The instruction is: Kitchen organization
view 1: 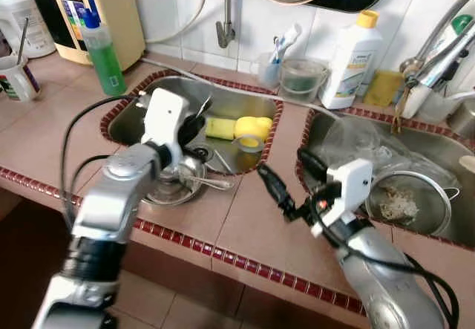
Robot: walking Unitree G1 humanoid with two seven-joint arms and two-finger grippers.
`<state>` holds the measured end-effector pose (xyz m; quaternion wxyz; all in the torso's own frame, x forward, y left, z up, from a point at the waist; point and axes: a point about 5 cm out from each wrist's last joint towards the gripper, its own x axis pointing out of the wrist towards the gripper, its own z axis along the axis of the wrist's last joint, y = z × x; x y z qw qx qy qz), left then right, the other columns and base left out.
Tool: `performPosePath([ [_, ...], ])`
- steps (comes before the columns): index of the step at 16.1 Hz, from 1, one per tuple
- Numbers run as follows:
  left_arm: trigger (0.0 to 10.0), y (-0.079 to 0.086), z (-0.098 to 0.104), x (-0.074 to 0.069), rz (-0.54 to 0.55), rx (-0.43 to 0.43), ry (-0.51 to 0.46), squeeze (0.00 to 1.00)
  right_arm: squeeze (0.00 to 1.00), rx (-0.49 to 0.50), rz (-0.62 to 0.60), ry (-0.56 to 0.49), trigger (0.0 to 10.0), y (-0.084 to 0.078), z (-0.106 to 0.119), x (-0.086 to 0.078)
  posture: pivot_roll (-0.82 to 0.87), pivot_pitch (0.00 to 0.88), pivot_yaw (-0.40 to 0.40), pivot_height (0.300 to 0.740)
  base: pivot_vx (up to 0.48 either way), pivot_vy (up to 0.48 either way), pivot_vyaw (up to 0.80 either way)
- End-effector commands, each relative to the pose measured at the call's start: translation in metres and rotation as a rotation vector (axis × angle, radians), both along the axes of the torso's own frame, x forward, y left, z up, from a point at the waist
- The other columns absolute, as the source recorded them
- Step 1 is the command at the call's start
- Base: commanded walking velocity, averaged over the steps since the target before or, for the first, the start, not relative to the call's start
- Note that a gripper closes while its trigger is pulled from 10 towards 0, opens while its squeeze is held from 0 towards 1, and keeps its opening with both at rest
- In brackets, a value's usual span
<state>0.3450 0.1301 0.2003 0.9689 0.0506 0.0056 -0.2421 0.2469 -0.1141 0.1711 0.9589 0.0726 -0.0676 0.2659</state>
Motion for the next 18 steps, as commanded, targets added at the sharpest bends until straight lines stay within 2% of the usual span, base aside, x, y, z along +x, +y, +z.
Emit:
performPosePath([
  [1, 10.0, 0.000, 0.004, 0.003, -0.002, -0.007, -0.041, 0.00, 0.00, -0.005, -0.039, -0.006, 10.0, -0.005, 0.001, 0.003, -0.16, 0.000, -0.006, 0.740, 0.000, 0.000, 0.00],
  [4, 10.0, -0.010, 0.003, 0.011, -0.050, -0.050, -0.085, 0.00, 0.00, -0.015, -0.080, -0.004, 10.0, -0.004, -0.001, 0.007, -0.18, 0.000, 0.009, 0.740, 0.000, 0.000, 0.00],
  [5, 10.0, -0.011, 0.001, 0.012, -0.062, -0.064, -0.072, 0.00, 0.00, -0.015, -0.088, 0.002, 10.0, -0.005, -0.002, 0.008, -0.18, 0.000, 0.011, 0.740, 0.000, 0.000, 0.00],
  [8, 10.0, -0.013, -0.001, 0.019, -0.087, -0.048, -0.093, 0.00, 0.00, 0.003, -0.110, 0.006, 10.0, -0.007, 0.000, 0.005, -0.20, 0.000, 0.025, 0.740, 0.000, 0.000, 0.00],
  [11, 10.0, -0.021, -0.005, 0.026, -0.132, -0.012, -0.084, 0.00, 0.00, -0.009, -0.098, 0.035, 10.0, -0.007, -0.005, -0.009, -0.22, 0.020, 0.026, 0.740, 0.000, 0.000, 0.00],
  [18, 10.0, -0.035, -0.006, 0.035, -0.201, -0.006, -0.083, 0.00, 0.00, 0.014, -0.094, 0.103, 10.0, -0.007, -0.011, -0.042, -0.28, 0.101, 0.047, 0.740, 0.000, 0.000, 0.00],
])
